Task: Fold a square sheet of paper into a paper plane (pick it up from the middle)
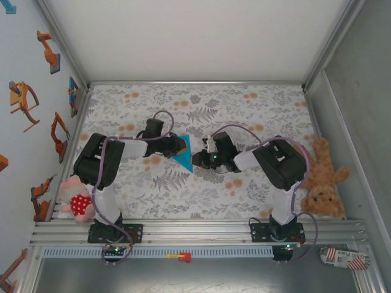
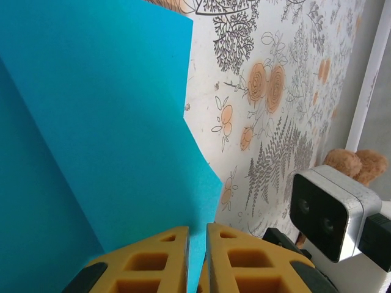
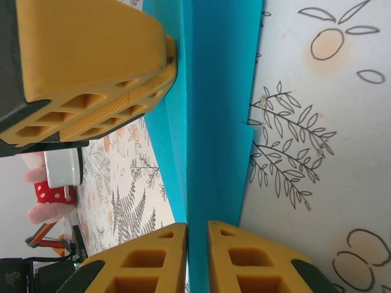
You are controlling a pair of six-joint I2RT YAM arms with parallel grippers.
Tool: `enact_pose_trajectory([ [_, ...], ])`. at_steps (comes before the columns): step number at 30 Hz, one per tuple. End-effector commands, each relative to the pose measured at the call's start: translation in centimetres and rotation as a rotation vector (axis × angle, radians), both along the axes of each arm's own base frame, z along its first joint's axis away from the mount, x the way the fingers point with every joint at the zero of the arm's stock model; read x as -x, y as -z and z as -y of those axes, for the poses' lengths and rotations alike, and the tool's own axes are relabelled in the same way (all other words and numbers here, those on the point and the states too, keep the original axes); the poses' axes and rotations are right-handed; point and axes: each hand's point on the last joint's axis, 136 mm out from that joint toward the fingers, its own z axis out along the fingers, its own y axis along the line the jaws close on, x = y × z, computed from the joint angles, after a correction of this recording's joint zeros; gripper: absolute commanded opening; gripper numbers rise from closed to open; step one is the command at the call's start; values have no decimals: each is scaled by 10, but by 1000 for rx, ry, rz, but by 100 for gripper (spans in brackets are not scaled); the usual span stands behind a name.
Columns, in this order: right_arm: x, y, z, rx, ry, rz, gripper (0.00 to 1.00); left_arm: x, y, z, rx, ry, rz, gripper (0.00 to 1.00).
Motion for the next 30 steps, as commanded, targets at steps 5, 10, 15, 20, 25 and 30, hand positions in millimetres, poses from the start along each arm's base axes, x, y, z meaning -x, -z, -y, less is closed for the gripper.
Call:
enact_pose_trajectory([
  [5, -2, -11, 18, 32, 64, 15, 17, -1, 1, 5, 9, 16, -15, 17],
  [10, -8, -22, 23, 44, 93, 64, 17, -2, 0, 6, 9, 20, -14, 17],
  [15, -8, -29, 17, 29, 67, 78, 12, -1, 1, 6, 9, 22, -18, 17],
  [20, -8, -27, 11, 57, 51, 78, 12, -1, 1, 7, 8, 25, -20, 17],
  [25, -8, -29, 6, 84, 31, 98, 13, -1, 1, 8, 9, 31, -25, 16],
  [30, -6, -32, -5, 109, -15, 122, 13, 0, 3, 9, 4, 35, -30, 17],
])
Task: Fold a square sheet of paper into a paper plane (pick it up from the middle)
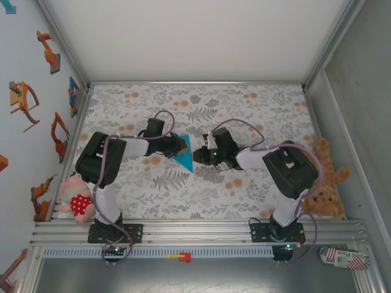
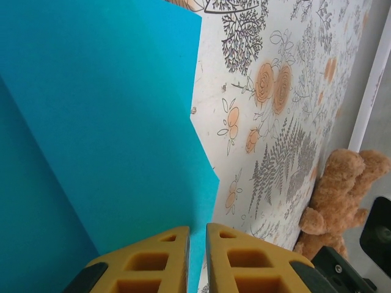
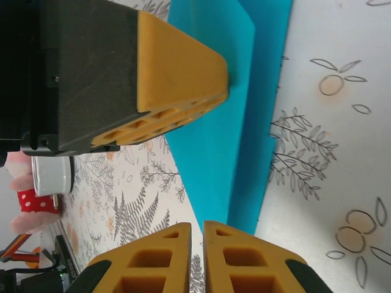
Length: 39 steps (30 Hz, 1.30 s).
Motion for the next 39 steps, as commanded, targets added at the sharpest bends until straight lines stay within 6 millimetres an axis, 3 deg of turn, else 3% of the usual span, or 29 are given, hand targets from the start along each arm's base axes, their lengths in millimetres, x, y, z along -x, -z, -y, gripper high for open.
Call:
enact_pose_trajectory([
  [1, -1, -3, -9, 34, -38, 35, 13, 1, -1, 6, 9, 27, -8, 17],
  [13, 10, 15, -21, 82, -97, 2, 12, 0, 2, 7, 2, 29, -17, 17],
  [39, 16, 38, -12, 156, -92, -35, 10, 0, 7, 9, -2, 32, -29, 17],
])
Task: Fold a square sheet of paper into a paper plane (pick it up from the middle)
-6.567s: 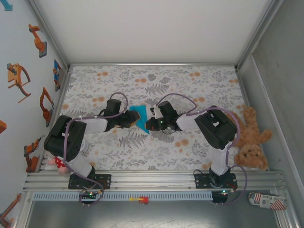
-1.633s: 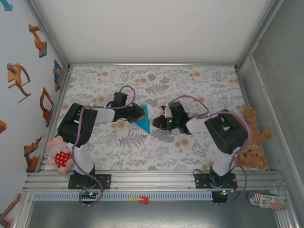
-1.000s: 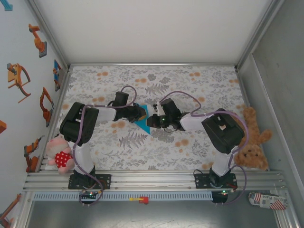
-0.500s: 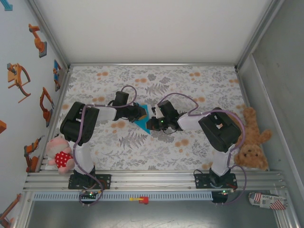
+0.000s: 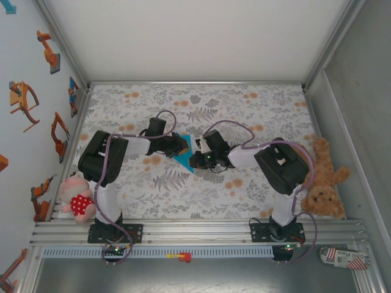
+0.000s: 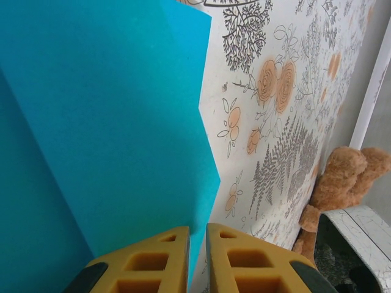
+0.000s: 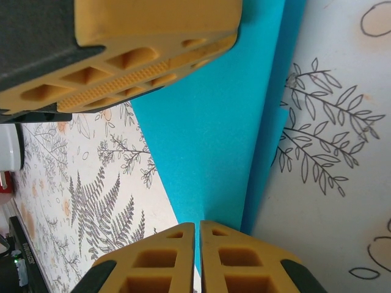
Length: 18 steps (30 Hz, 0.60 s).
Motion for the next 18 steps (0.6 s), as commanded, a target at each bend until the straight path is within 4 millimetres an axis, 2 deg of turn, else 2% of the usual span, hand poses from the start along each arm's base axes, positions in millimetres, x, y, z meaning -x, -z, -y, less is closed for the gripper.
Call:
enact_pose_trajectory([
  [1, 1, 7, 0, 30, -9, -1, 10, 0, 4, 3, -3, 18, -13, 17],
  [10, 3, 14, 3, 50, -7, -16, 10, 1, 8, 3, -10, 20, -22, 17],
  [18, 9, 26, 14, 105, 5, -37, 10, -1, 7, 4, -11, 21, -19, 17],
])
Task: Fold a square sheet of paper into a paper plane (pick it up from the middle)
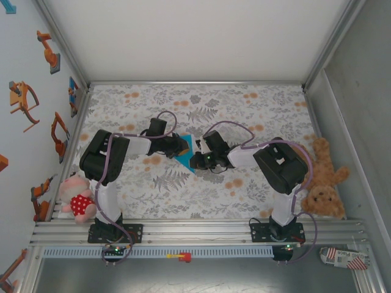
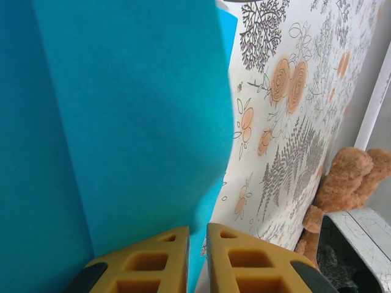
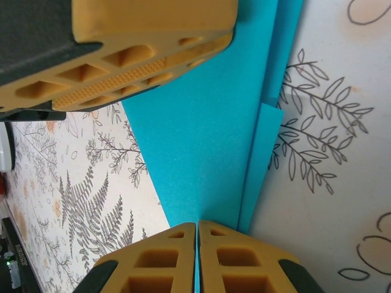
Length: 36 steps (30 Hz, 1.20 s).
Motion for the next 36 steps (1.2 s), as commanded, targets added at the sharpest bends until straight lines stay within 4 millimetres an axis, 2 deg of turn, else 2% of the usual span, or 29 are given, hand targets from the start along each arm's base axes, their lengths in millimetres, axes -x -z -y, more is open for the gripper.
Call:
enact_pose_trajectory([
  [1, 10, 22, 14, 99, 2, -37, 9, -2, -1, 3, -1, 19, 3, 17],
  [7, 16, 32, 26, 160, -1, -51, 8, -15, -31, -4, 21, 12, 79, 18],
  [11, 18, 32, 29, 180, -5, -49, 8, -15, -38, -14, 20, 7, 116, 18],
  [16, 18, 33, 30, 189, -7, -48, 8, -7, -32, -19, 32, 13, 129, 17],
  [26, 16, 33, 29, 192, -8, -49, 7, -7, -30, 1, 69, 59, 130, 16],
  [36, 17, 35, 31, 200, -7, -54, 7, -6, -7, 5, 37, 62, 73, 16],
])
